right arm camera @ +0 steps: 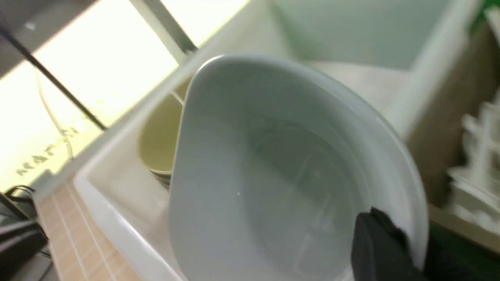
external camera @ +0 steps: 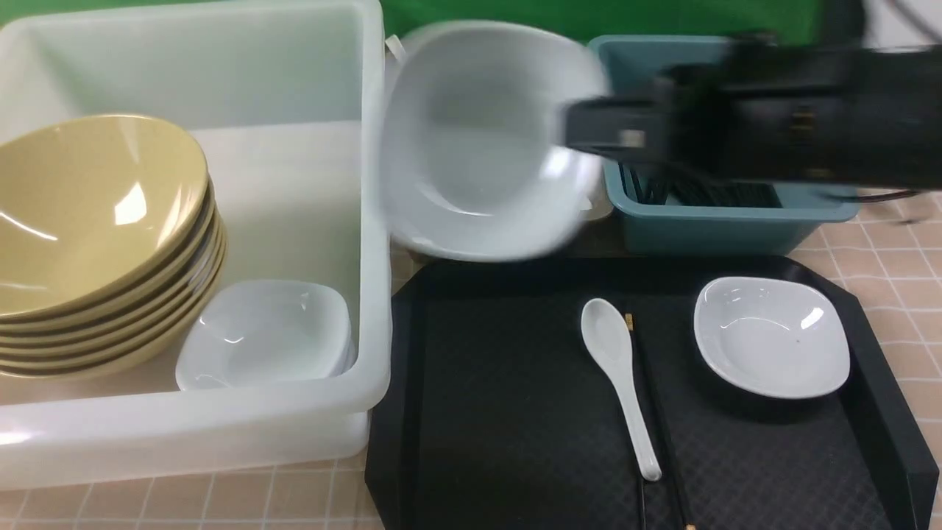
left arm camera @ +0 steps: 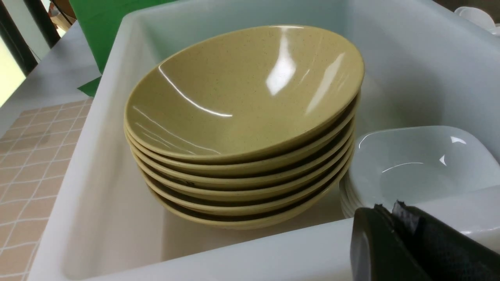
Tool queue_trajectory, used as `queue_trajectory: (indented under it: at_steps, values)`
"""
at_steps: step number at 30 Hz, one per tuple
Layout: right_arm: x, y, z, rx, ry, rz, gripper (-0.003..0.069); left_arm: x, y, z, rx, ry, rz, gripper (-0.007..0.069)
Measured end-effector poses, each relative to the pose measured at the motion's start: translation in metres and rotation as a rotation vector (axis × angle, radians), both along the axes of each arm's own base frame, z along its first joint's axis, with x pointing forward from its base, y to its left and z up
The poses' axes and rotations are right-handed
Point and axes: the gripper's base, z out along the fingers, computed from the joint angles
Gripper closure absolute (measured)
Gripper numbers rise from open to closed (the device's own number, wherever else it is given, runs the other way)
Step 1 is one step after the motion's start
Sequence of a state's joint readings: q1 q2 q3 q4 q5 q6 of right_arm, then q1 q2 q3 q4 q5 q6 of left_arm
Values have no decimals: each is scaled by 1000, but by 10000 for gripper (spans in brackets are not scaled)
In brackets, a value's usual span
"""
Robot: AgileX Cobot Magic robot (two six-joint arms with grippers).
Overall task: On brown table put chopsticks spoon bowls plates into blue grey white boxes.
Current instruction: 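Place the white bowl into the white bin on top of the stacked bowls with the right gripper, then reach for and grasp the small white dish on the black tray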
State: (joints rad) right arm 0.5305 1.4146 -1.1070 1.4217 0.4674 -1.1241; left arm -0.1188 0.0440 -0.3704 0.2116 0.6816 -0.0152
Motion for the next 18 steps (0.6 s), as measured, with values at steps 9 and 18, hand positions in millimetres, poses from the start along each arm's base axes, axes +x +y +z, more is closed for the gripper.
queue_trajectory:
  at_steps: [9, 18]
  values:
    - [20, 117, -74, -212, -94, 45, 544, 0, 0, 0, -1, -6, -1, 620]
    - [19, 119, -76, -259, -145, 47, 310, 0, 0, 0, 1, -7, 0, 620]
